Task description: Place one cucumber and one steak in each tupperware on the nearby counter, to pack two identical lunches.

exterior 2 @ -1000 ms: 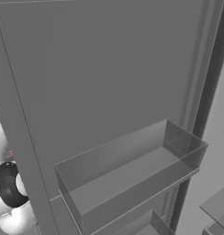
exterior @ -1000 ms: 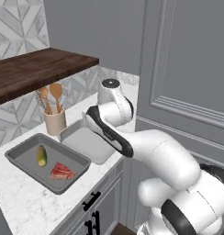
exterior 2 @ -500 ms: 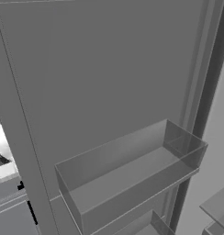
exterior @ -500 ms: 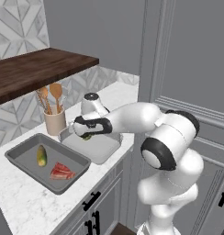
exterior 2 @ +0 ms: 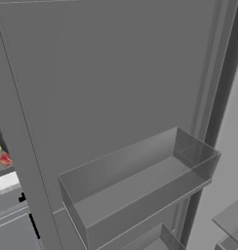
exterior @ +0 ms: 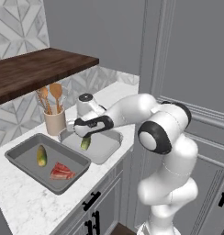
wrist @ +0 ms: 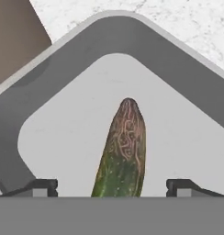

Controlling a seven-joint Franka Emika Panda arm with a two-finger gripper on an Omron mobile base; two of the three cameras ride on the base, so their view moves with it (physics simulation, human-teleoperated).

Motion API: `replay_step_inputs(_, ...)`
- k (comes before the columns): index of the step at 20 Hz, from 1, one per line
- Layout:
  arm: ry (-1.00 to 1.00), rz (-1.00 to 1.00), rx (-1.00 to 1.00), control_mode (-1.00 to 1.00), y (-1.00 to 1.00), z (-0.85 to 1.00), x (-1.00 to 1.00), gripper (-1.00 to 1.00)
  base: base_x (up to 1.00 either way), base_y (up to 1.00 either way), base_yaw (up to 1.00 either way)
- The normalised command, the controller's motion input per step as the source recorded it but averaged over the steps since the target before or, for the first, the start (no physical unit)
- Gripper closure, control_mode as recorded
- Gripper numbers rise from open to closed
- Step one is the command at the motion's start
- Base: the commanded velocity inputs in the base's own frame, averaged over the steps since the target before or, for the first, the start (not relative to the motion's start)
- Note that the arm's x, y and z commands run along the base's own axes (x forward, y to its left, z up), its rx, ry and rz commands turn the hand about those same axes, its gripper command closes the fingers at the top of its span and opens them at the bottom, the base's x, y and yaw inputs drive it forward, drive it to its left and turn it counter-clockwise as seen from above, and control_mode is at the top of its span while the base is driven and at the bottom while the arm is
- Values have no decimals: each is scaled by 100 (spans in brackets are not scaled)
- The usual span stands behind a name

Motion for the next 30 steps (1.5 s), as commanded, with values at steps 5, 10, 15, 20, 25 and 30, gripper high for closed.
replay_step_inputs(5,0,-9,7,-100,0,53,-54,-100,0,0,0)
replay_step_inputs(10,-2,-10,11,-100,-8,51,-100,-100,0,0,0)
replay_step_inputs(15,-4,-4,8,-100,-8,97,-100,-100,0,0,0)
replay_step_inputs(20,-16,0,2,-100,-26,25,-100,-100,0,0,0)
replay_step_inputs(25,-1,-1,0,100,-3,-4,-20,-100,-80,22,-1)
replay_step_inputs(30,0,0,0,100,0,0,0,-100,-100,66,-23)
